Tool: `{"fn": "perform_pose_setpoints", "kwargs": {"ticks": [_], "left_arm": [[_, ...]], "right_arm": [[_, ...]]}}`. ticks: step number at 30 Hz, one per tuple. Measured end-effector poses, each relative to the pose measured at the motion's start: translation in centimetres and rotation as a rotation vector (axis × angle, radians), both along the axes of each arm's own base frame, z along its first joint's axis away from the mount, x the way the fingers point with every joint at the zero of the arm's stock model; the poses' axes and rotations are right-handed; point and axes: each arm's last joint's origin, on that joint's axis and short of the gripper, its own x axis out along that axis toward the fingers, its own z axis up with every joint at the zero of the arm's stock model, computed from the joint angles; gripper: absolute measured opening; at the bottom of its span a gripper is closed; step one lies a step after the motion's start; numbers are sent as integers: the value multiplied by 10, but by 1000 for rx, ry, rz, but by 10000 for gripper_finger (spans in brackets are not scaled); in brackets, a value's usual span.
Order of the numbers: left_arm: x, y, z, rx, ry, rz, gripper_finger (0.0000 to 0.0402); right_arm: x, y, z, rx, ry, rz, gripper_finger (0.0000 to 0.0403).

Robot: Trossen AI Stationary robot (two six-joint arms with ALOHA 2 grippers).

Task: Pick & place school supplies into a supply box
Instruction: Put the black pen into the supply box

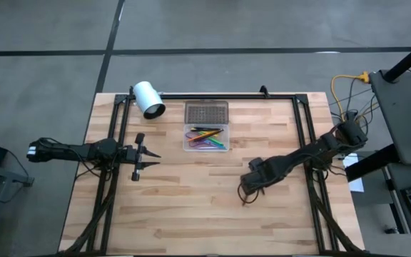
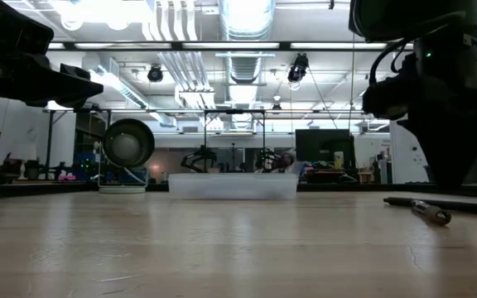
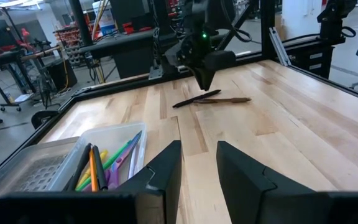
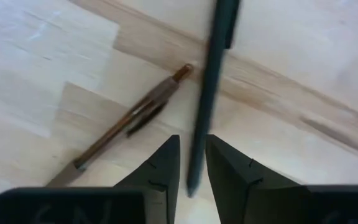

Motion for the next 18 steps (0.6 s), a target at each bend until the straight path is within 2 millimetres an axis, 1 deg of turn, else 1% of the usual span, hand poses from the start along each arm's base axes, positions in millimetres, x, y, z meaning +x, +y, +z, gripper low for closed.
{"fn": "perform_pose_setpoints", "kwargs": {"ticks": [5,11,15,18], "left_arm": [[0,0,0,0,0,0,86],[1,0,-1,1,10,0,86],[1,0,-1,1,15,0,86],[1,0,-1,1,15,0,86]], "right_arm": [[5,2,-10,-3,2,32,78],[7,2,-23,-18,50,59,85],[8,1,-24,8,61,50,86],[10,1,-18,67,65,65,82]]}}
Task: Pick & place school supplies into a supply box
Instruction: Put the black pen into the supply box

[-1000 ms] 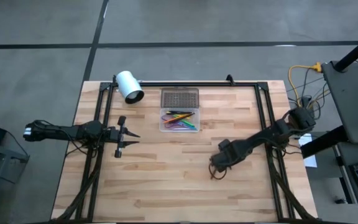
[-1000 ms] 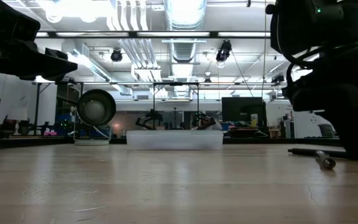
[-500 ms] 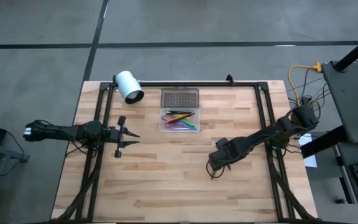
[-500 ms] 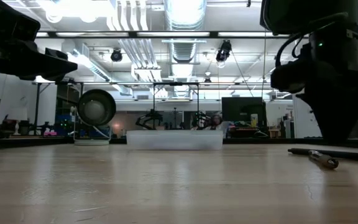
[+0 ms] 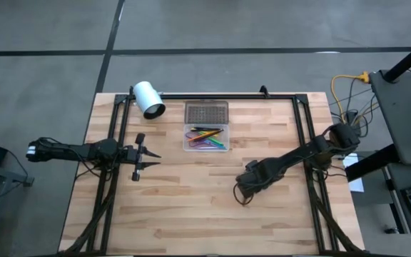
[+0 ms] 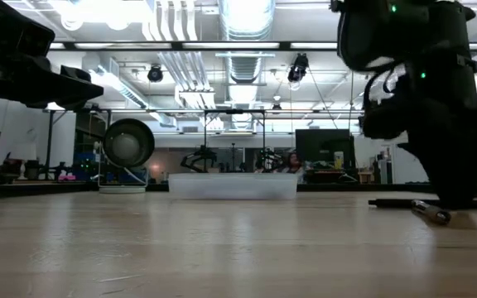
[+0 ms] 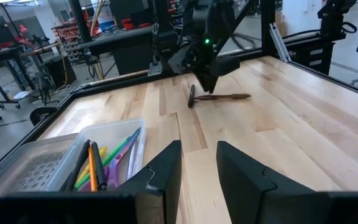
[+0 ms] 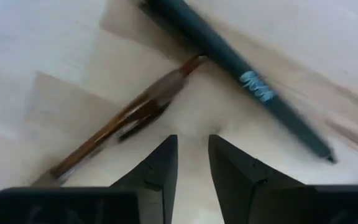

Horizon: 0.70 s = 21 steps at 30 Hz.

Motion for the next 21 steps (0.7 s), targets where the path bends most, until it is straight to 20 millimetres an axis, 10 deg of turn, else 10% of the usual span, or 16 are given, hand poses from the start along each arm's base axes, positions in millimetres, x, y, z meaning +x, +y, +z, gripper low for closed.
{"fn": "perform_pose_setpoints", "kwargs": {"ticks": [10,21], "left_arm": [[0,0,0,0,0,0,86],[0,0,0,0,0,0,86]], "right_arm": [[18,0,28,33,-151,486,68],[4,-15,33,-183,17,568,81]]}}
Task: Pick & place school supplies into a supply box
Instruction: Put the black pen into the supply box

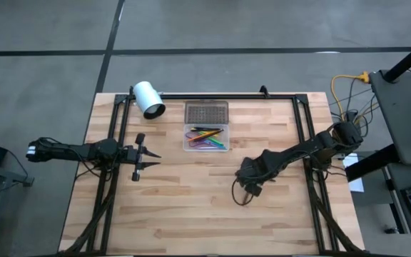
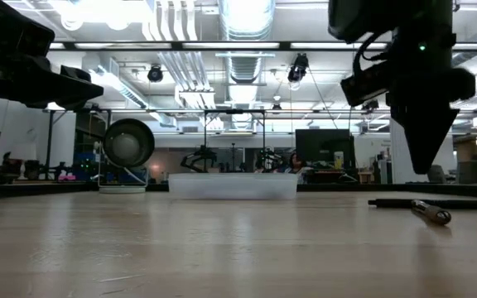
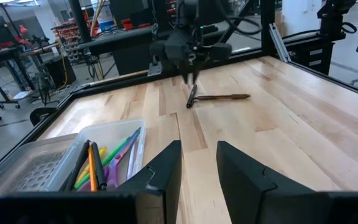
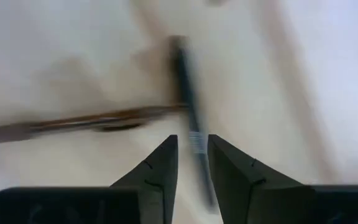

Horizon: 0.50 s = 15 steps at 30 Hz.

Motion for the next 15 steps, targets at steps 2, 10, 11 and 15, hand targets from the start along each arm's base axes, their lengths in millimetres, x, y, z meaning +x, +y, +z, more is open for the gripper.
{"fn": "perform_pose_setpoints", "kwargs": {"ticks": [2,10,11,15], "left_arm": [[0,0,0,0,0,0,86],[0,0,0,0,0,0,86],[0,0,0,0,0,0,86],[0,0,0,0,0,0,86]], "right_arm": [[-2,-2,0,-43,10,-8,84],[-2,-2,0,-56,4,-36,77],[-2,-2,0,-58,6,-22,75],[-3,-2,0,-56,-1,-18,69]]}}
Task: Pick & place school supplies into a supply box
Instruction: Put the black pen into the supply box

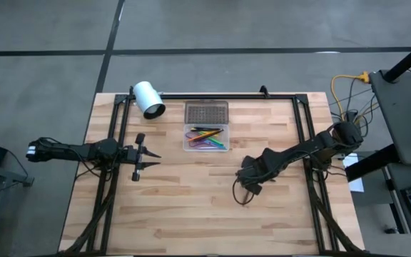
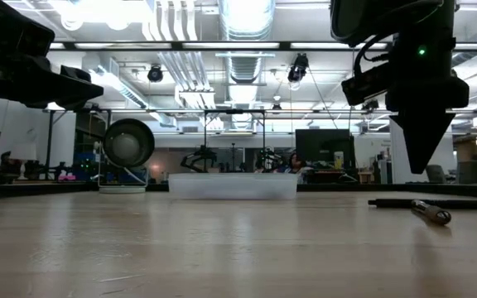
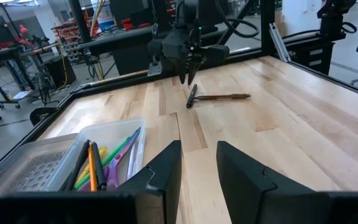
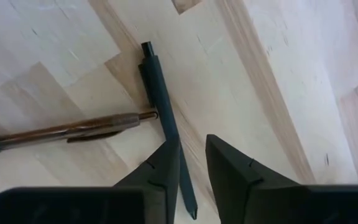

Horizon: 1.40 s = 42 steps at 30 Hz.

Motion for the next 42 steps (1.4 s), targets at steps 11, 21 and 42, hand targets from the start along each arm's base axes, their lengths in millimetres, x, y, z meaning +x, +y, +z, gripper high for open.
{"fn": "perform_pose_setpoints", "kwargs": {"ticks": [11,21,42], "left_arm": [[0,0,0,0,0,0,86],[0,0,0,0,0,0,86],[0,0,0,0,0,0,86]], "right_arm": [[-16,-5,11,38,-126,51,80],[-31,-7,-2,138,-172,105,84],[-39,-8,-29,147,-99,130,81]]}}
